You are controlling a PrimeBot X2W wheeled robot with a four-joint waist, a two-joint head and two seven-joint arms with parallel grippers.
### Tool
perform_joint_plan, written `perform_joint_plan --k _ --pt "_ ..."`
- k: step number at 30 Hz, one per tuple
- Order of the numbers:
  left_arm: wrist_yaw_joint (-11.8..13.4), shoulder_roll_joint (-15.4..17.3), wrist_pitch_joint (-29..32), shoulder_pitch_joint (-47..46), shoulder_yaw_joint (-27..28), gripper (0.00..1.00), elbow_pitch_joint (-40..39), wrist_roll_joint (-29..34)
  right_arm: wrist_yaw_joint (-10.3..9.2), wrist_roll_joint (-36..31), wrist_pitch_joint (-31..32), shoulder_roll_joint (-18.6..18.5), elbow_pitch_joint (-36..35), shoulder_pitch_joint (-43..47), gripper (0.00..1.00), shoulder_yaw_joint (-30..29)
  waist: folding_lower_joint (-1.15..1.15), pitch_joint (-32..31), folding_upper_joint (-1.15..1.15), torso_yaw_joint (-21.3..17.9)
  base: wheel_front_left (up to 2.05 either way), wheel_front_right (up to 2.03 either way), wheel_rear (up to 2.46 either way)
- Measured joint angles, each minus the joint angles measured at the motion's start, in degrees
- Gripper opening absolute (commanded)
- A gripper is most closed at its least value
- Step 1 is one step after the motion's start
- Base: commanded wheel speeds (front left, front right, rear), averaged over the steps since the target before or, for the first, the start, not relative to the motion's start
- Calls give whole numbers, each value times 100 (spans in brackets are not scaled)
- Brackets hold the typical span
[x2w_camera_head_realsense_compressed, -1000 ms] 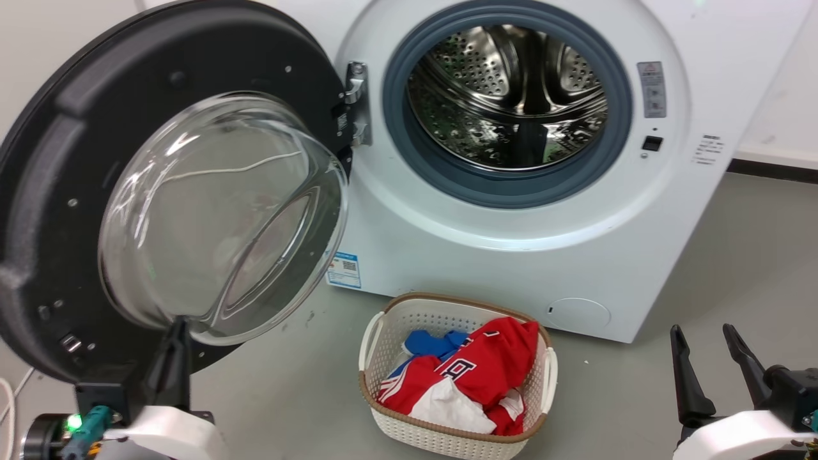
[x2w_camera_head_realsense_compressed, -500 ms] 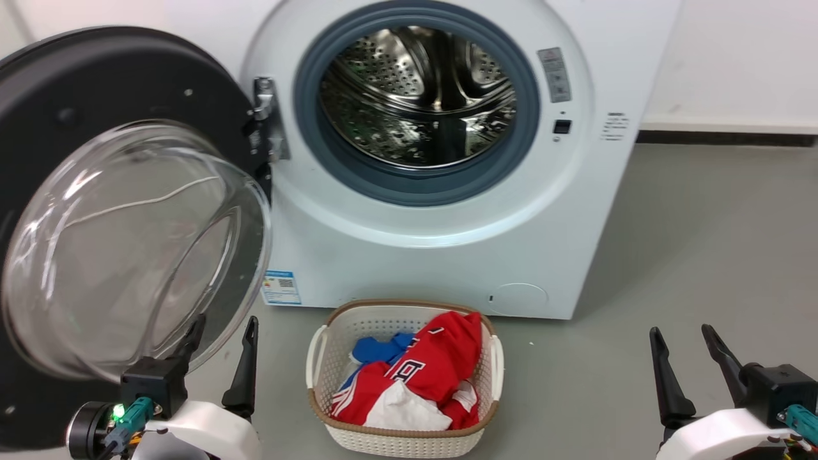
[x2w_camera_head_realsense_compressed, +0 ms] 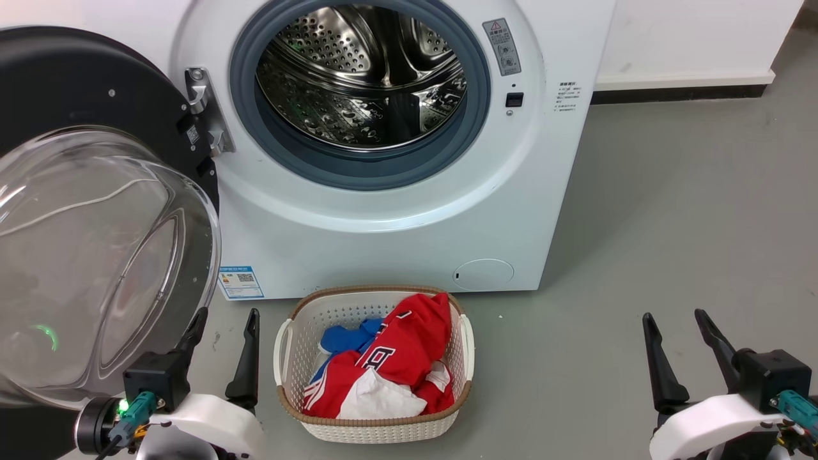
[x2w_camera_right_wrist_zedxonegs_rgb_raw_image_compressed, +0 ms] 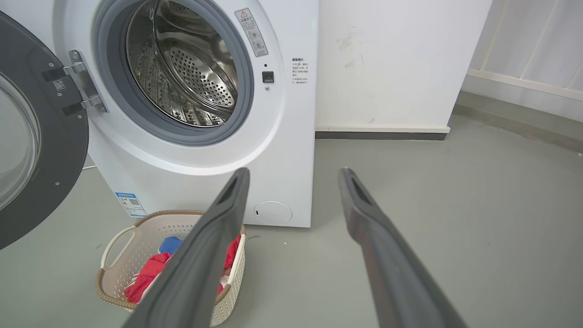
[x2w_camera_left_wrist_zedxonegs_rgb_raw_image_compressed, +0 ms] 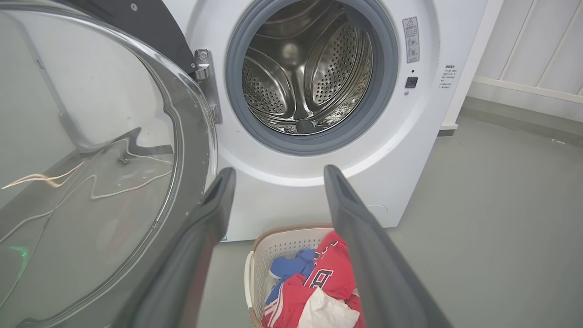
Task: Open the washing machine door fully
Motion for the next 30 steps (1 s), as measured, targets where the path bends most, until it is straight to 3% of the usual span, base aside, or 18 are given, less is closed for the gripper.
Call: perform_joint_plan --k 21,22,26,30 --pt "102 38 -81 -73 -13 100 19 -13 0 8 -68 0 44 -114 100 76 0 38 0 31 0 0 0" --pt "102 41 -81 -71 -18 0 21 -14 0 9 -74 0 53 -112 0 75 0 38 0 32 0 0 0" --pt "86 -104 -63 79 -76 0 189 -60 0 62 -47 2 250 26 0 78 0 39 0 35 0 0 0" --pt "23 -200 -2 103 14 0 221 -424 0 524 -14 2 334 26 0 65 0 43 0 42 0 0 0"
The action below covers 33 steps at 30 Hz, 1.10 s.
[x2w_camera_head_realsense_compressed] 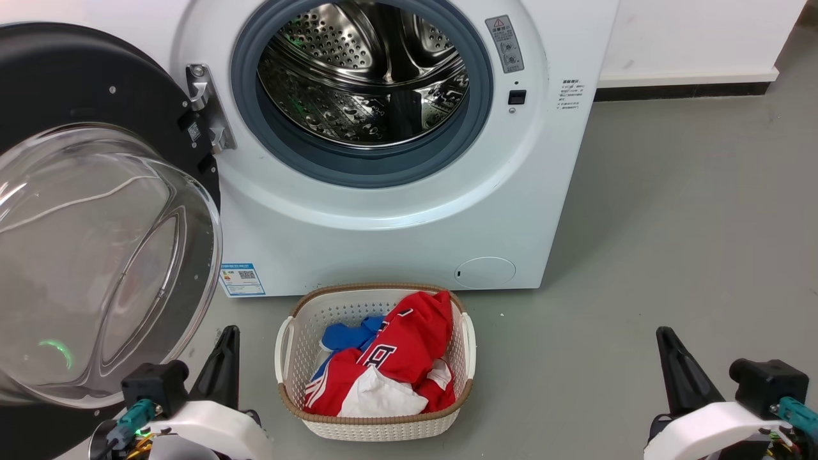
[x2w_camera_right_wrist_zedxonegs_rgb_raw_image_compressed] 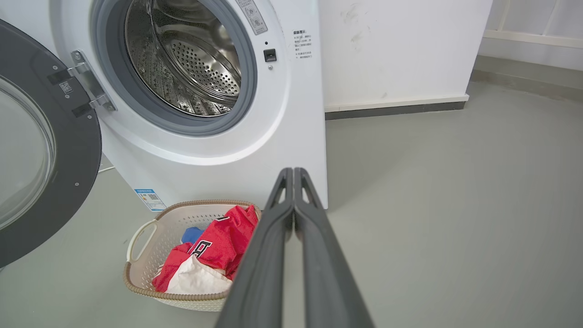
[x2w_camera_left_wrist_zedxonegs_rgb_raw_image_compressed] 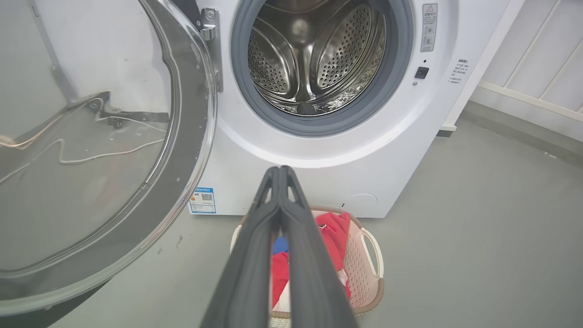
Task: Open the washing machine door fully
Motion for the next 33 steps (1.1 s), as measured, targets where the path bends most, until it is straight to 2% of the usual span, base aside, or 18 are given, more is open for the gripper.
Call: perform_joint_plan --k 33 --pt "-705 -634 546 -186 867 0 442 -2689 -1 3462 272 0 528 -404 0 -174 0 33 0 65 0 0 0"
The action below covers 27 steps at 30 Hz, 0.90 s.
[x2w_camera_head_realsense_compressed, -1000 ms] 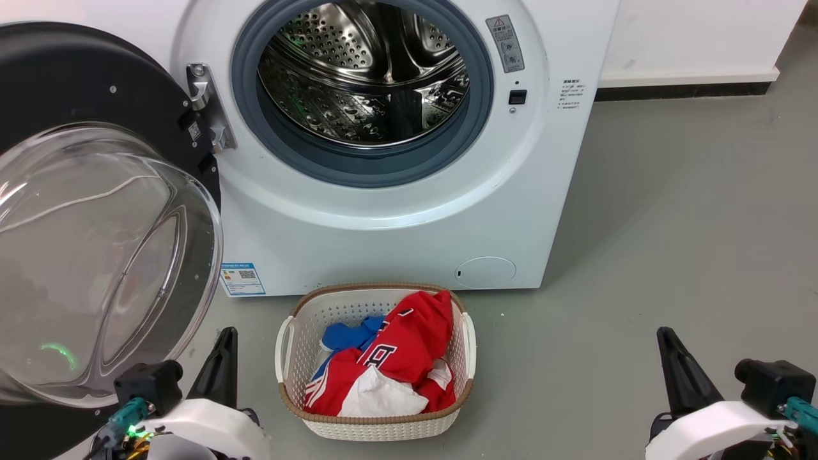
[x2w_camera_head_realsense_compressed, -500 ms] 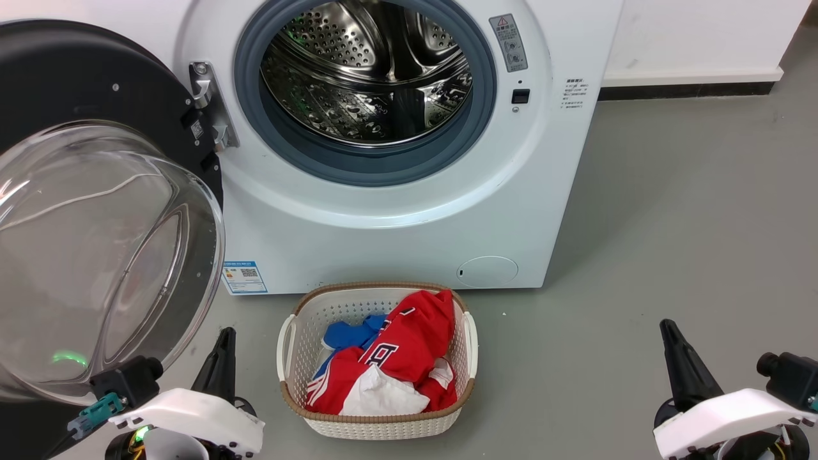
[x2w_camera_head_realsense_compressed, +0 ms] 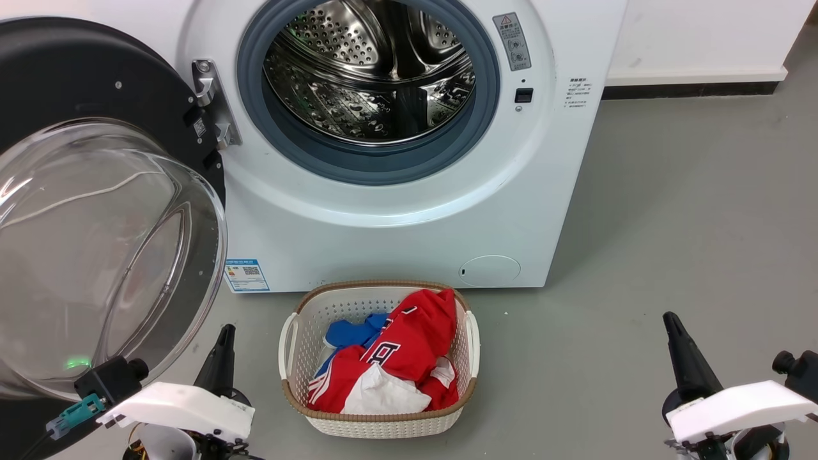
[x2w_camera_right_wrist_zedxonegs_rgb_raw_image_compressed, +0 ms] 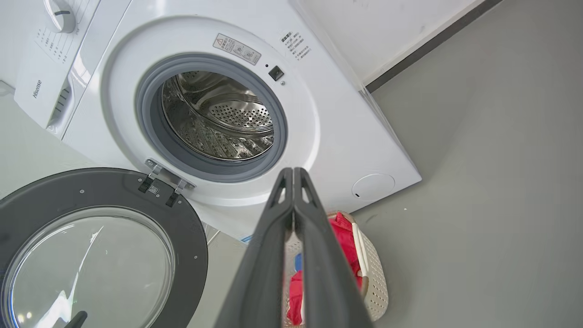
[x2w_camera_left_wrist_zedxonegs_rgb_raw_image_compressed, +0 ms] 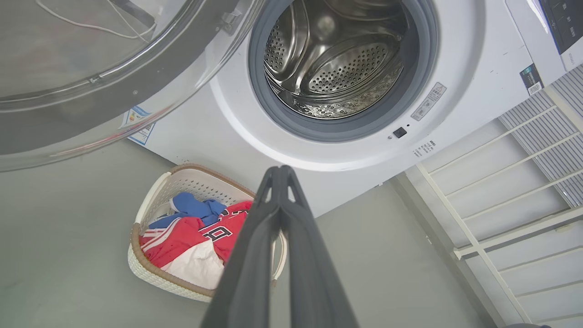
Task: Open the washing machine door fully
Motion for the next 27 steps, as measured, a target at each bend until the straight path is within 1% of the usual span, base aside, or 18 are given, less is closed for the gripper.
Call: perform_joint_plan --k 27 --pt "-401 -407 328 -137 526 0 211 -1514 0 1965 149 0 305 -225 0 -104 0 27 0 51 0 0 0"
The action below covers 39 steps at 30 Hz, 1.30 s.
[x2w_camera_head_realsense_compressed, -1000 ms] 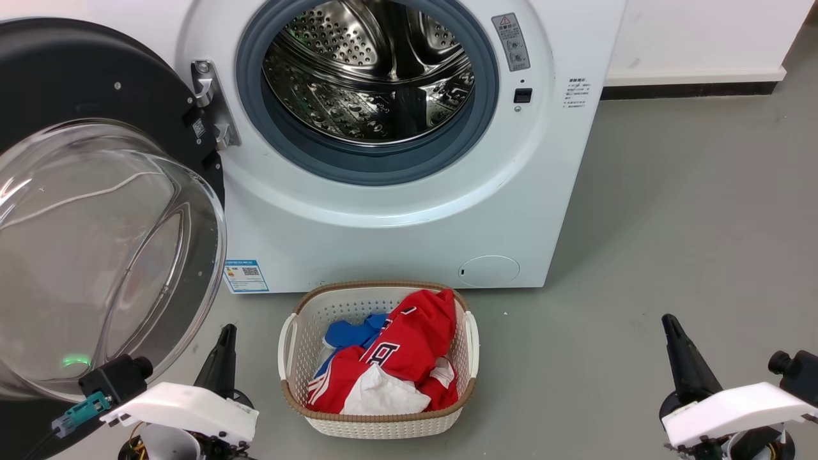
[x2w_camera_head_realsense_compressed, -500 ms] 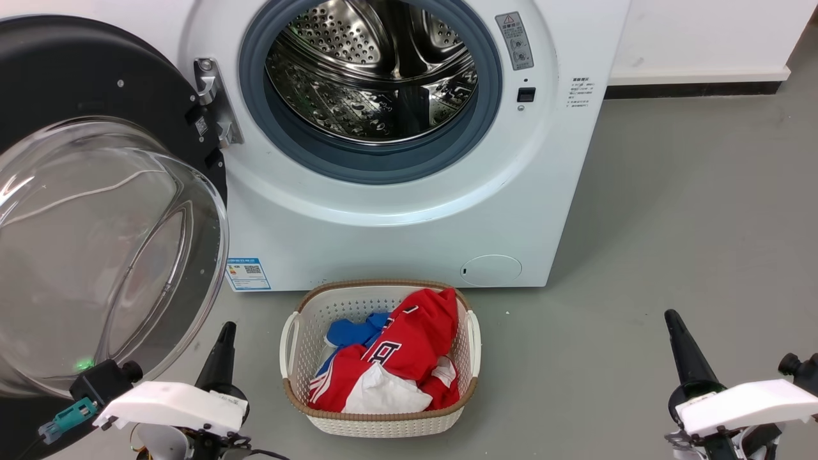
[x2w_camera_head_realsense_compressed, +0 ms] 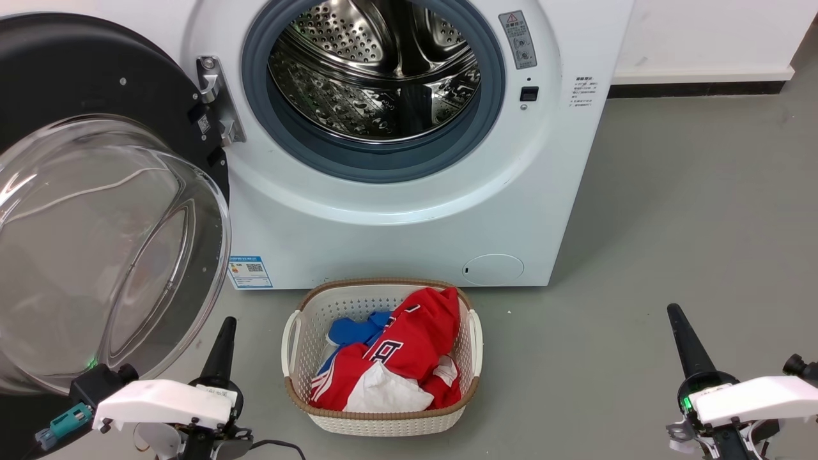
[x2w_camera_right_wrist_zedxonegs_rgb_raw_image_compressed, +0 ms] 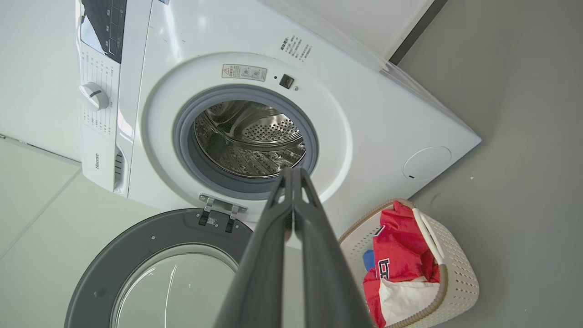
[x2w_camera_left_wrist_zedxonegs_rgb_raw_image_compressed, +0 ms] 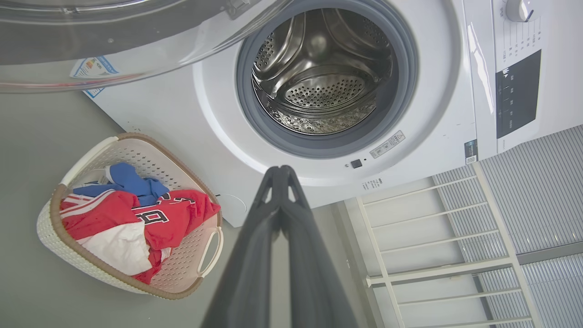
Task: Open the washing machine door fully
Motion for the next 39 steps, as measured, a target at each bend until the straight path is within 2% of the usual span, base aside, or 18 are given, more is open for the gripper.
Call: perform_joint_plan --k 39 --pt "-430 -436 357 -143 566 0 226 -1559 0 2059 175 -1 319 -258 0 -107 0 37 0 72 0 0 0"
